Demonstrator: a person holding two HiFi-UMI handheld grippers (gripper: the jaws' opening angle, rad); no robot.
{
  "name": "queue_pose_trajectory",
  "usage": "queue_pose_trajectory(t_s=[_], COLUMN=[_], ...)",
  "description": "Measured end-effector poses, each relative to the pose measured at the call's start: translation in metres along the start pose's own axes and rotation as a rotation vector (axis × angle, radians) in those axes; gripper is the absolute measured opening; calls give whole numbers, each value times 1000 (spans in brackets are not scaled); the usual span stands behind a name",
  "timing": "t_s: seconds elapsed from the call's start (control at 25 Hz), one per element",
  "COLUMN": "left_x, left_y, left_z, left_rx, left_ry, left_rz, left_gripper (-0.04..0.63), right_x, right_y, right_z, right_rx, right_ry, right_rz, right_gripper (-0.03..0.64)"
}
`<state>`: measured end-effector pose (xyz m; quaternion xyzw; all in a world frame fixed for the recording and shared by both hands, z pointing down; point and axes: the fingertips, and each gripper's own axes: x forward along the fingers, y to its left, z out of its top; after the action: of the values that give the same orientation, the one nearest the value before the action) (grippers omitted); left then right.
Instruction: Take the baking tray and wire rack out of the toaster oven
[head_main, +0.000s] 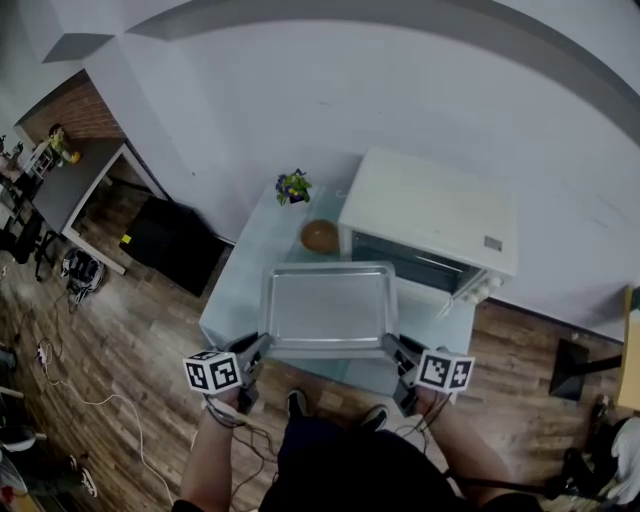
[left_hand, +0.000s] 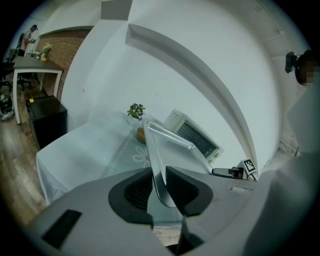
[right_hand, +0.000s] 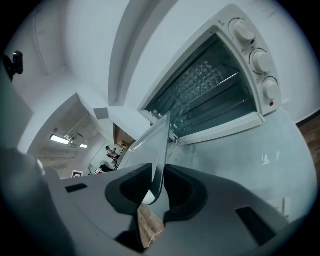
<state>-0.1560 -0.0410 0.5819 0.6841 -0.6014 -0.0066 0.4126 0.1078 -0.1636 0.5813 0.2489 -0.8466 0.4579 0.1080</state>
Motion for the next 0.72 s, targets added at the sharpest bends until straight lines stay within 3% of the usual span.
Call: queue_pose_trajectory(t_s=[0.36,0.72], left_x=[-41,-56], left_y=[101,200], left_z=[45,64], left_rx=[14,81], left_ry=[23,113], left_rz=[35,48], left_gripper=[78,80], right_x=[86,167], right_y=[63,99], right_z=[-43,-88], right_rx=[6,22], right_ry=[33,2], right_rz=[-43,-77], right_gripper=[89,90])
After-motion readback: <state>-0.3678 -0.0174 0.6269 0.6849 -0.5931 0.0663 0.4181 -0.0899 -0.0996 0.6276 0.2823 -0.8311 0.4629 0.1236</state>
